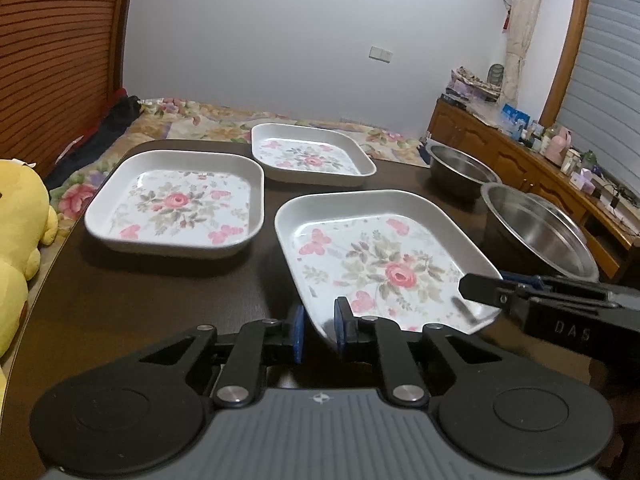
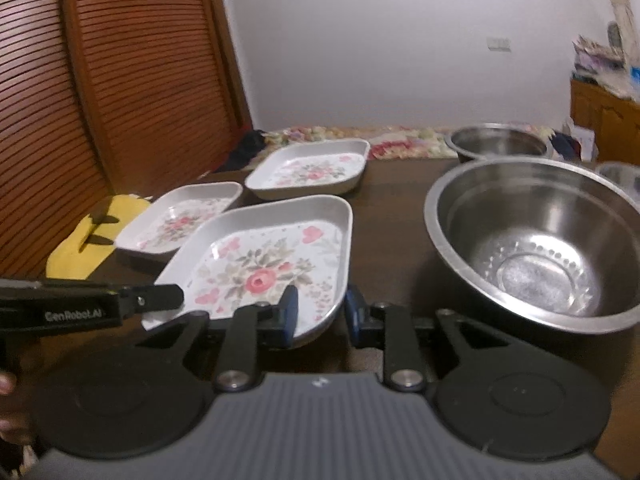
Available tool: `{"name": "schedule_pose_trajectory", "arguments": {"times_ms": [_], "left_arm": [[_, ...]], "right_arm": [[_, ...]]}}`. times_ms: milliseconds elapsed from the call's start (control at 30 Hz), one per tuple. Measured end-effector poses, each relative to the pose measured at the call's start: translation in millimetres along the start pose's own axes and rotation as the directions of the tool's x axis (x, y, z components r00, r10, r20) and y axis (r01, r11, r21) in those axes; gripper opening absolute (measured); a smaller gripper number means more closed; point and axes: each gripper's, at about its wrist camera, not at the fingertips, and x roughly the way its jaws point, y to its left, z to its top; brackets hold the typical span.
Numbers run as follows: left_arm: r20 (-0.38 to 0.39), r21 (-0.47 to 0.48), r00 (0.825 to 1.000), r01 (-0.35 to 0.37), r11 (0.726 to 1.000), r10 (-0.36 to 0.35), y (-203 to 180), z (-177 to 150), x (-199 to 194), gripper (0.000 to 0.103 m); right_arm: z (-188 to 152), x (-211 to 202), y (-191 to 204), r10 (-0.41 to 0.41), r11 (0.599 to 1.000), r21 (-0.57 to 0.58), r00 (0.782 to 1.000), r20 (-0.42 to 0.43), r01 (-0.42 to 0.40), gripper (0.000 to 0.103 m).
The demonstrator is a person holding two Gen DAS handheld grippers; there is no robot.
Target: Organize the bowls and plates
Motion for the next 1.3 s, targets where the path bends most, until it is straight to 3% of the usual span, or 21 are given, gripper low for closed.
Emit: {"name": "schedule_pose_trajectory", "arguments": {"times_ms": [433,767,1300], "left_arm": [[-0.008,0.026,1.000,0.009,1.000,-0.009,-6,-31,-43,0.017],[-0.024,0.031,1.000,0.001,1.000,0.000,-5,-40,-49,0.017],[-0.037,0.028,0.999,-0.015,1.000,0.016,-6,-45,-41,0.017]], "right_arm": [[-26,-38,5,0.087,0.996,-0.017,0.996,-0.011,-0.087,0.027],[-38,-49,5,0.140,0.990,0.017,0.989,-0.038,-0.139,0.027],[-50,-50,8,0.121,0.993,0.002,0.991,-0.062,-0.121,0.028]]}}
